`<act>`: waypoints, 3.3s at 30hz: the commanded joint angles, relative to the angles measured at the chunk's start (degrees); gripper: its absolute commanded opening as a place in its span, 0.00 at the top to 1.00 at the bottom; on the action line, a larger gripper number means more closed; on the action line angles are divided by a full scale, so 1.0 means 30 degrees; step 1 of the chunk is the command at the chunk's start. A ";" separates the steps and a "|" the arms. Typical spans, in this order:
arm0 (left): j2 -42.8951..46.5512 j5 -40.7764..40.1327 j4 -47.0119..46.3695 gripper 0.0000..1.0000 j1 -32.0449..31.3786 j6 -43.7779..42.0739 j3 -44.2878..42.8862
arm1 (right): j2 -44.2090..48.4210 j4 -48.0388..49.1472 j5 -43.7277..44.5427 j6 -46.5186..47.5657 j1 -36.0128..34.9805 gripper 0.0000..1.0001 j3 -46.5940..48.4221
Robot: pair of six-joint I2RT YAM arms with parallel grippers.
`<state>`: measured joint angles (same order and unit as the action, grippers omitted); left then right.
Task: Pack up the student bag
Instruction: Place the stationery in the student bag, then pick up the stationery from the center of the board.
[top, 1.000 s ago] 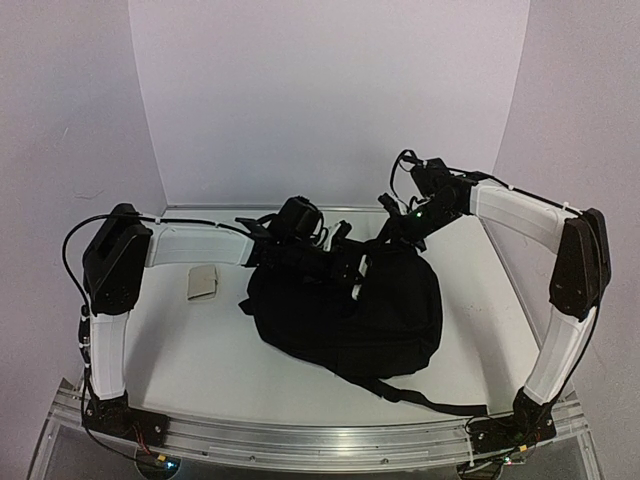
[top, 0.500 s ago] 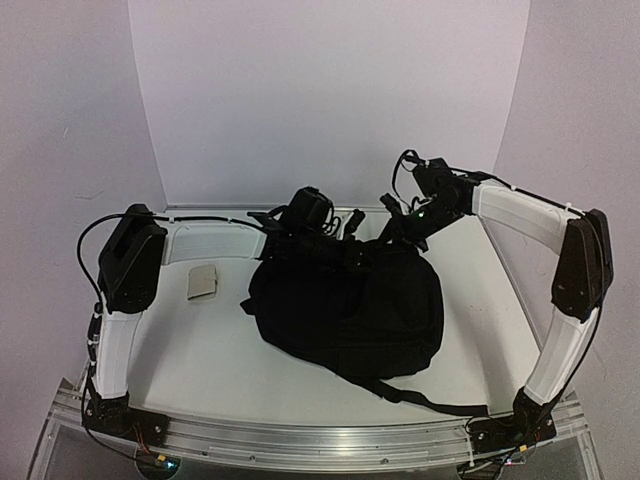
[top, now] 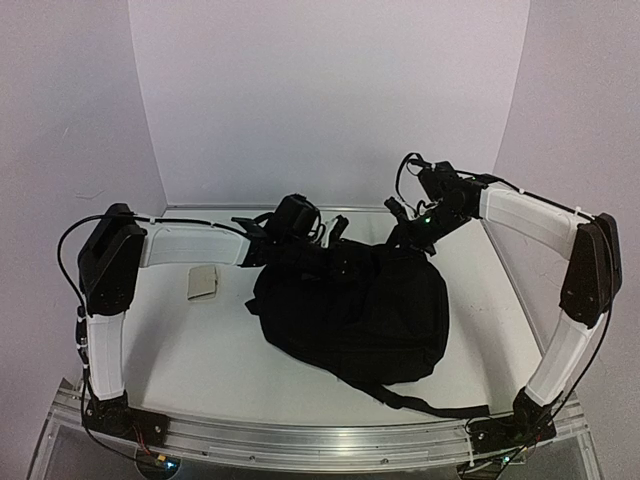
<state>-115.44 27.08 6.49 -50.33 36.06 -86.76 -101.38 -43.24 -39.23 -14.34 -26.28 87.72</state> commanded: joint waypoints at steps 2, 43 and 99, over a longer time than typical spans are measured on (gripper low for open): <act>-0.2117 0.1143 -0.0249 0.74 -0.0117 -0.0535 -0.3010 | 0.0995 -0.0779 0.0013 0.0125 0.0090 1.00 0.0072; 0.9622 -1.3659 1.3130 0.03 0.6451 1.1293 0.7754 | -0.5128 -0.3854 0.2438 0.4496 -0.1195 1.00 0.9837; 0.1034 -0.5887 0.6653 0.97 1.3163 -0.0272 0.6227 | -0.3181 -0.4380 0.8061 0.3568 -0.2442 1.00 0.6154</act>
<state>-110.25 12.38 21.53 -10.72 35.87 -67.51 -111.35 -54.84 -14.18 -4.28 -34.50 102.77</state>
